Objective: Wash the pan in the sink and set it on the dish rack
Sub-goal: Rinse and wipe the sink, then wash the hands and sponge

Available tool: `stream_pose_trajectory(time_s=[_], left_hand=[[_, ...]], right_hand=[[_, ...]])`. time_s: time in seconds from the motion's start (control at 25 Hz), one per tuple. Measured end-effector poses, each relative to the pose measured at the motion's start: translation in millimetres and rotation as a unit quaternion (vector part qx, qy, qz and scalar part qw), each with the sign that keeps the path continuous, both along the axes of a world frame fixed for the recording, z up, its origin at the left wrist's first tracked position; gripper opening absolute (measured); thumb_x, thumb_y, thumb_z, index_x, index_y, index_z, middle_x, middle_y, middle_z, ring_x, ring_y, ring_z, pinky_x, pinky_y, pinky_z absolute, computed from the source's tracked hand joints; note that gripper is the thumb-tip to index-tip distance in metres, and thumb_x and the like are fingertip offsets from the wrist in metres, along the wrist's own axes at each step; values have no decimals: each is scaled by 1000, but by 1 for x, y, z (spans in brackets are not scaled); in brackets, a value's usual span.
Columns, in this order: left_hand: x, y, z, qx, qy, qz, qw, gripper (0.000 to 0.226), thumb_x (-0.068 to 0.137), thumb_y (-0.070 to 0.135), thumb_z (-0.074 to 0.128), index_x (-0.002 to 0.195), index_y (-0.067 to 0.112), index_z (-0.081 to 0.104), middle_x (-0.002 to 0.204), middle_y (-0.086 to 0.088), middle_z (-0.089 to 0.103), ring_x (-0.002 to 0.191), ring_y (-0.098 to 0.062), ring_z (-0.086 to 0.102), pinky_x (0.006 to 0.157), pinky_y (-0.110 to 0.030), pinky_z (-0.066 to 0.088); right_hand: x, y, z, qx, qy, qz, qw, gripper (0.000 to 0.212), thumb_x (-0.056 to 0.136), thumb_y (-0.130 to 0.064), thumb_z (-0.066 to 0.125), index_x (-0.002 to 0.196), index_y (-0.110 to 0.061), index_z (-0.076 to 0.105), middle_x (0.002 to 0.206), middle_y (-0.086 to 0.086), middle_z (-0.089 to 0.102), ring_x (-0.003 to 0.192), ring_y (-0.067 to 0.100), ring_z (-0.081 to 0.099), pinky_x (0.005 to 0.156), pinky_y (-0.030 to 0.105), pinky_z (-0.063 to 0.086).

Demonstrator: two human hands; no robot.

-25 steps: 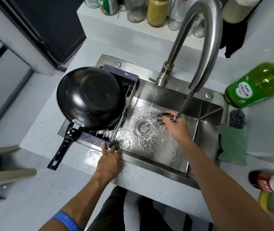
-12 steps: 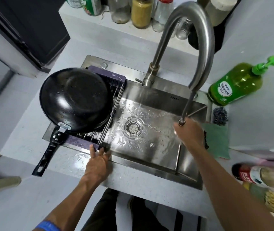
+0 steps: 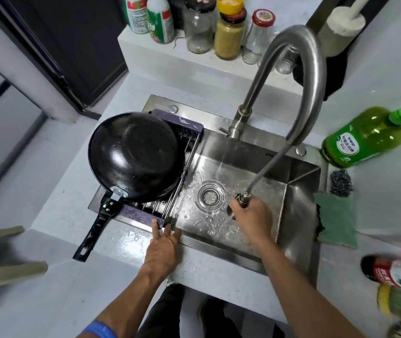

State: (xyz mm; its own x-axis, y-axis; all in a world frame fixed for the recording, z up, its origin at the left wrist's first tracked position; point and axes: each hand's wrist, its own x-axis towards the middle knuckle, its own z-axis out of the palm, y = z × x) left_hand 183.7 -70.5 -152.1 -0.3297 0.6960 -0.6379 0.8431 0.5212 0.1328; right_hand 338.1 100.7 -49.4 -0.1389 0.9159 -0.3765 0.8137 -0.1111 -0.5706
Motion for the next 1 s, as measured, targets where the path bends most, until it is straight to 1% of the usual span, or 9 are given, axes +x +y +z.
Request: stream_pose_trajectory(time_s=[0.16, 0.32, 0.48, 0.56, 0.68, 0.72, 0.8, 0.88, 1.0], left_hand=[[-4, -4, 1, -12, 7, -31, 999, 78, 84, 18, 55, 152, 28, 19, 157, -9, 26, 148, -39, 2, 116, -54, 25], [0, 3, 14, -6, -9, 3, 1000, 69, 88, 11, 49, 149, 32, 27, 159, -2, 19, 147, -40, -10, 108, -51, 40], [2, 5, 27, -14, -5, 7, 1000, 68, 92, 10, 48, 149, 37, 24, 161, 4, 14, 145, -41, -16, 96, -47, 51], [2, 6, 26, -18, 4, 11, 1000, 63, 93, 10, 45, 147, 38, 27, 160, 4, 17, 146, -41, -14, 94, -49, 51], [4, 9, 18, -31, 31, 14, 999, 55, 96, 13, 44, 145, 36, 34, 158, 4, 24, 147, -39, -9, 93, -48, 52], [3, 9, 15, -35, 40, 15, 998, 54, 96, 14, 44, 145, 35, 35, 158, 4, 25, 147, -39, -8, 93, -48, 52], [3, 8, 15, -38, 43, 12, 998, 56, 95, 14, 46, 145, 36, 34, 158, 4, 25, 147, -38, -6, 92, -47, 53], [1, 9, 20, -39, 49, 2, 998, 60, 93, 16, 50, 146, 36, 32, 157, 4, 26, 147, -39, -3, 96, -49, 51], [-2, 9, 35, -44, 93, -58, 993, 72, 88, 37, 58, 150, 30, 22, 158, 0, 21, 146, -40, 3, 113, -59, 23]], right_hand=[[-26, 22, 46, 32, 50, -56, 997, 27, 88, -37, 66, 67, -19, 65, 61, -8, 65, 60, 12, 64, 57, 23, 45], [-22, 53, 90, 153, 38, -43, 987, 35, 83, -43, 65, 59, -17, 61, 61, -4, 65, 62, 18, 64, 67, 34, 55], [-11, 69, 88, 103, 170, 6, 980, 44, 75, -63, 73, 76, -19, 72, 72, -2, 72, 67, 20, 71, 69, 45, 61], [-10, 69, 87, 109, 170, 51, 978, 46, 74, -66, 71, 78, -21, 70, 72, 1, 71, 65, 23, 68, 65, 45, 60], [-27, 71, 100, 154, 142, 115, 971, 32, 86, -52, 69, 78, -22, 64, 64, -8, 62, 50, 6, 55, 51, 16, 47], [-33, 72, 104, 187, 135, 120, 966, 36, 87, -52, 68, 74, -19, 64, 61, -9, 61, 47, 4, 53, 50, 15, 45], [-38, 69, 104, 230, 138, 115, 956, 40, 85, -53, 69, 70, -16, 65, 58, -9, 62, 44, 1, 53, 56, 25, 49], [-39, 68, 101, 239, 163, 111, 951, 32, 84, -53, 71, 69, -25, 62, 57, -14, 59, 44, 0, 54, 66, 26, 49], [-32, 74, 96, 193, 195, 142, 951, 32, 82, -58, 68, 66, -33, 54, 58, 1, 63, 44, 6, 57, 50, 25, 49]])
